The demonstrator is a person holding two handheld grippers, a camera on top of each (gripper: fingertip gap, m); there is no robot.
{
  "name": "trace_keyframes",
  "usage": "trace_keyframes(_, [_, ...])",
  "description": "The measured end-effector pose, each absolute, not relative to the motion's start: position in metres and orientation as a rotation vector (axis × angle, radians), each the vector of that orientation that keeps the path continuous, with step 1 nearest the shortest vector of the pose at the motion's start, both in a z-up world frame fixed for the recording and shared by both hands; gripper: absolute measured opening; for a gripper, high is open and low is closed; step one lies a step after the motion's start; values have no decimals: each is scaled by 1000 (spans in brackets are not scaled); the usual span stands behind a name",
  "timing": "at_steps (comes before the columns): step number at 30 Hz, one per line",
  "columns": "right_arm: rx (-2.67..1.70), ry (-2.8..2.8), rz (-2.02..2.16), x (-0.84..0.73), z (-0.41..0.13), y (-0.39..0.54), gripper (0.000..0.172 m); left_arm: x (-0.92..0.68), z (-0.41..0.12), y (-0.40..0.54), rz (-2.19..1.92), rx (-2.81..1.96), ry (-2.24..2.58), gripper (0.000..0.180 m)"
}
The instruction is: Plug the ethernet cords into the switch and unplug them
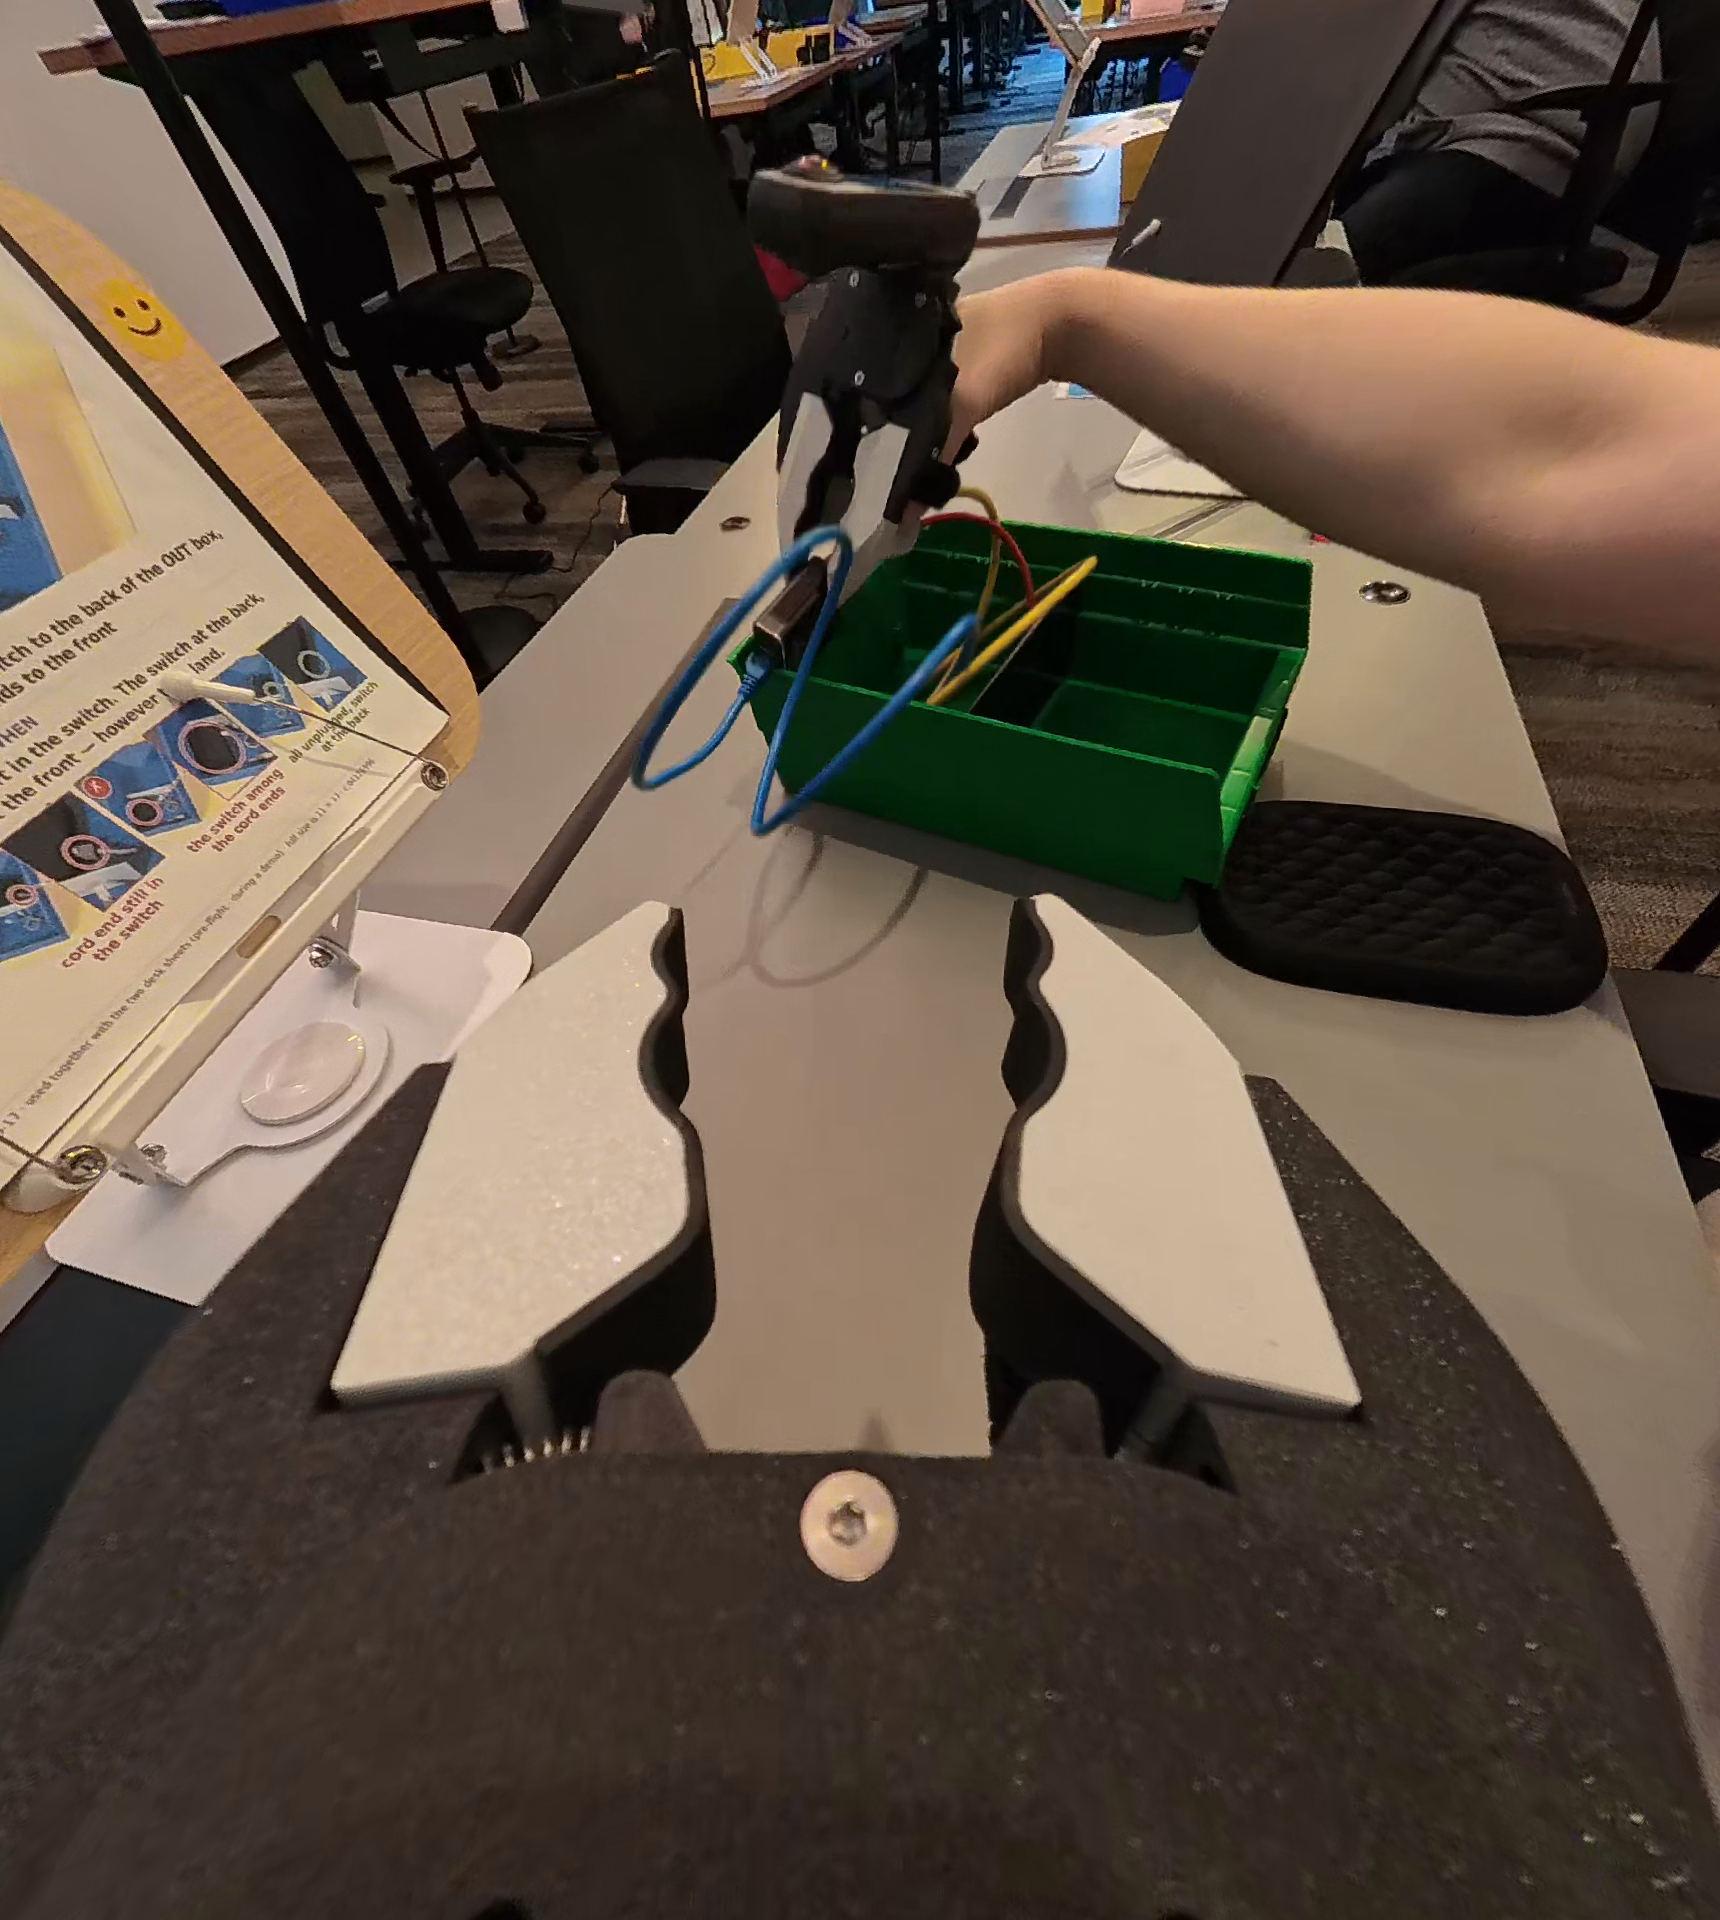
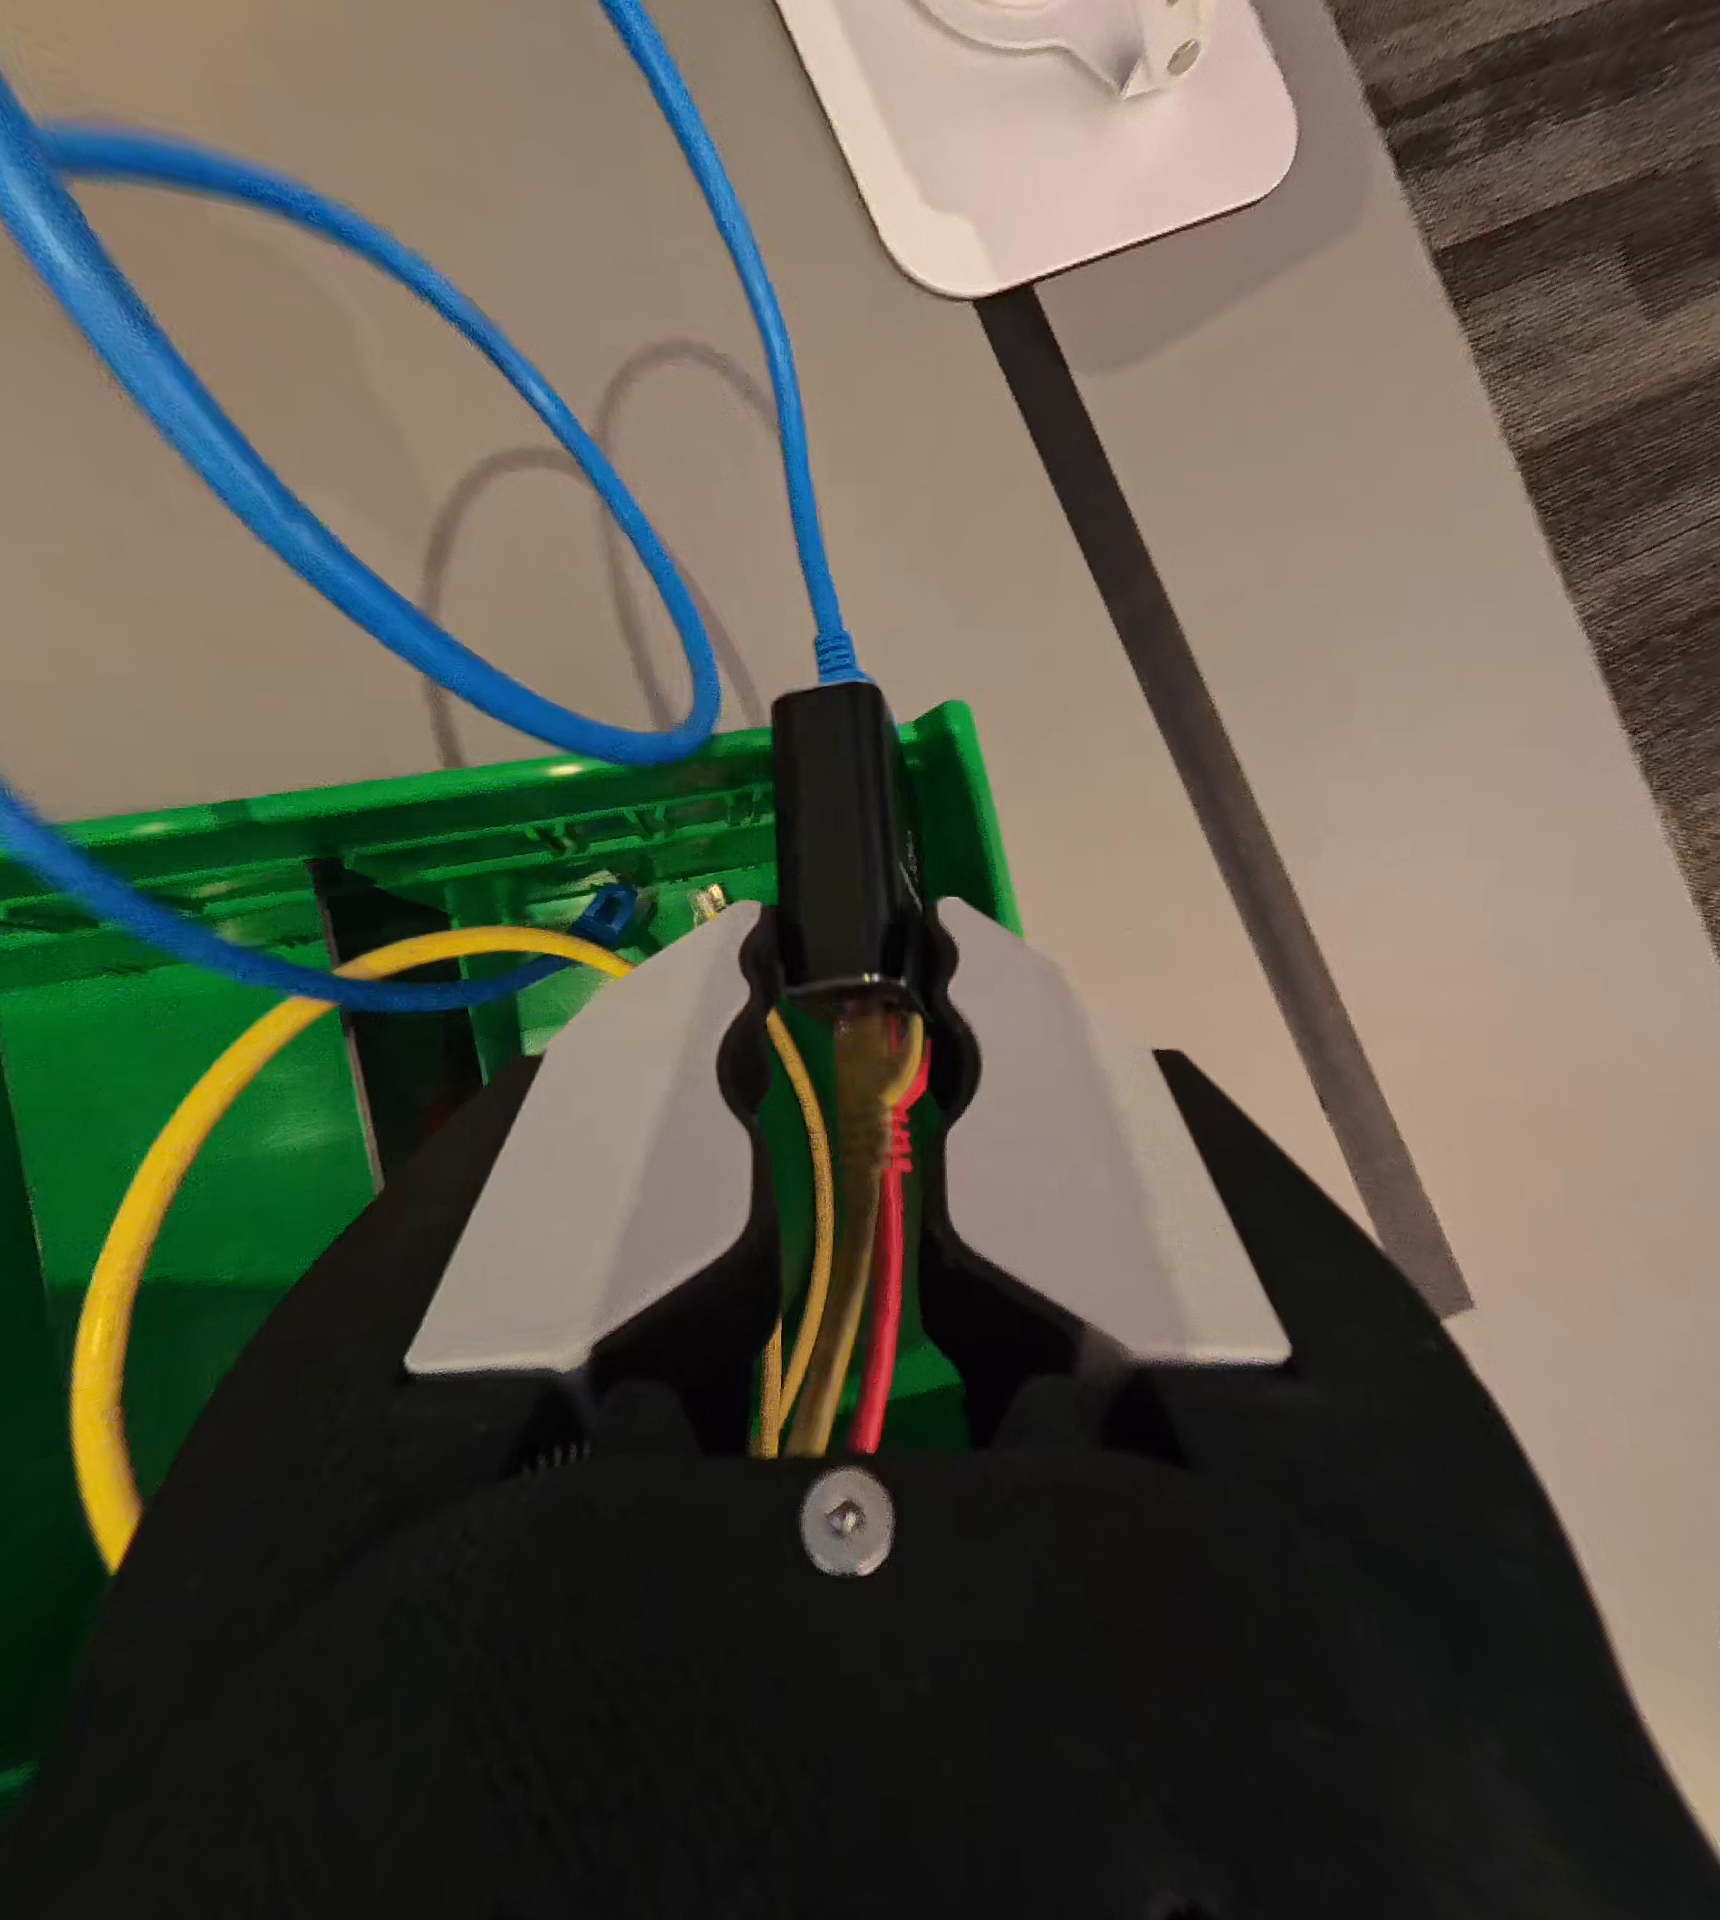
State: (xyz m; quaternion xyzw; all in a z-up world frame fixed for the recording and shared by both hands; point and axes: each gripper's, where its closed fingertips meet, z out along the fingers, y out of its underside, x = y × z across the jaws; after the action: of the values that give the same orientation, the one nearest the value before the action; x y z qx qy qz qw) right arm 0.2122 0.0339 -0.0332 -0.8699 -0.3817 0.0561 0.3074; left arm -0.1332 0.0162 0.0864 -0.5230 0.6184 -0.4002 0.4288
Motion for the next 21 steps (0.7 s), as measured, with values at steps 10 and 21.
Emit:
trace_keyframes(10, [-2145,-1064,-8,187,34,23,24,-137,90,15,-1007,-1292,1538,58])
trace_keyframes(21, [-1990,-1398,-535,53,-8,11,101,-139,90,14,-1011,-1295,1542,58])
